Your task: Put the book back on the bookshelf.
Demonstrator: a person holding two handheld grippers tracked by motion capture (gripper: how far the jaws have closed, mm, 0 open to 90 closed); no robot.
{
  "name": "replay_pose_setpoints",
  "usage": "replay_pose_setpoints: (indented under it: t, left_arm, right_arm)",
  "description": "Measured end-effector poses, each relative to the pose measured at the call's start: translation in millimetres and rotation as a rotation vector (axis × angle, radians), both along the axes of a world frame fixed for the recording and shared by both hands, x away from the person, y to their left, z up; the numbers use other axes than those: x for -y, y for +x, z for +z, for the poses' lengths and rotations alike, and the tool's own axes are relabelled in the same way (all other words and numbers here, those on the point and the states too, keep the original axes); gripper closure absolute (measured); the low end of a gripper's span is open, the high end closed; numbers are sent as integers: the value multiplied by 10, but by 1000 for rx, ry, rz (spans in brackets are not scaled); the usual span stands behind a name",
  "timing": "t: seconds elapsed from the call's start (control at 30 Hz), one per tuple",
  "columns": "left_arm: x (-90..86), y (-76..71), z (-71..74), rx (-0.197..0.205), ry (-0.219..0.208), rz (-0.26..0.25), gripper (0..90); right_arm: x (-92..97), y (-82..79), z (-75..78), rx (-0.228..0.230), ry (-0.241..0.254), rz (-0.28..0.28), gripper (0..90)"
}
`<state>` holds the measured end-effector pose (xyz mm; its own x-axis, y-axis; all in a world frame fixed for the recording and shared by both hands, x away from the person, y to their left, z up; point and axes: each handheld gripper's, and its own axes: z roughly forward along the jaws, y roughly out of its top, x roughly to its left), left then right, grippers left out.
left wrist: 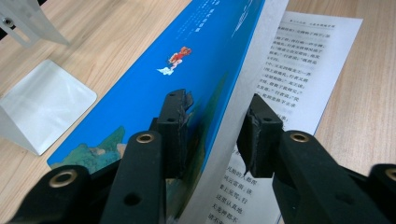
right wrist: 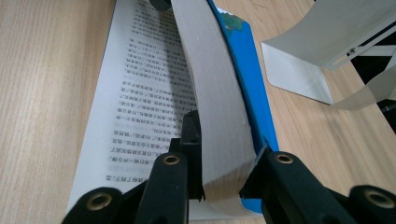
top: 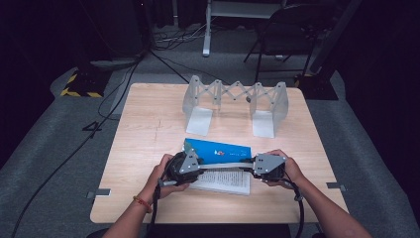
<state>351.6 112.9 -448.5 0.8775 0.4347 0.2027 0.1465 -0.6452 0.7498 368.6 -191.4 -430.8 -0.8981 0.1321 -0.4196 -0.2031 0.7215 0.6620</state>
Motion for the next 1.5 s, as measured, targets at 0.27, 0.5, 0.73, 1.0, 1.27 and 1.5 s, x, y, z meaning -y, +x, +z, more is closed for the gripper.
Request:
replay_pose_setpoints:
  t: [0.27, 0.5, 0.73, 1.0, 1.27, 1.5]
  left_arm:
    - [-106, 67, -47, -34, -69, -15, 703]
    - [-134, 91, -60, -46, -71, -27, 704]
    - [-112, 39, -49, -39, -62, 2, 620]
    - [169, -53, 14, -31, -36, -1, 470]
    - [312, -91, 38, 30, 8, 59, 451]
    - [339, -88, 32, 48, 0, 88, 501]
  right_arm:
    - [78, 157, -2, -14, 132, 9, 594]
    - [198, 326, -146, -117, 148, 26, 694]
    - [152, 244, -155, -99, 108, 58, 755]
    - [15, 103, -71, -67, 75, 68, 775]
    - [-33, 69, -31, -72, 72, 41, 775]
    - [-92, 43, 2, -74, 57, 28, 775]
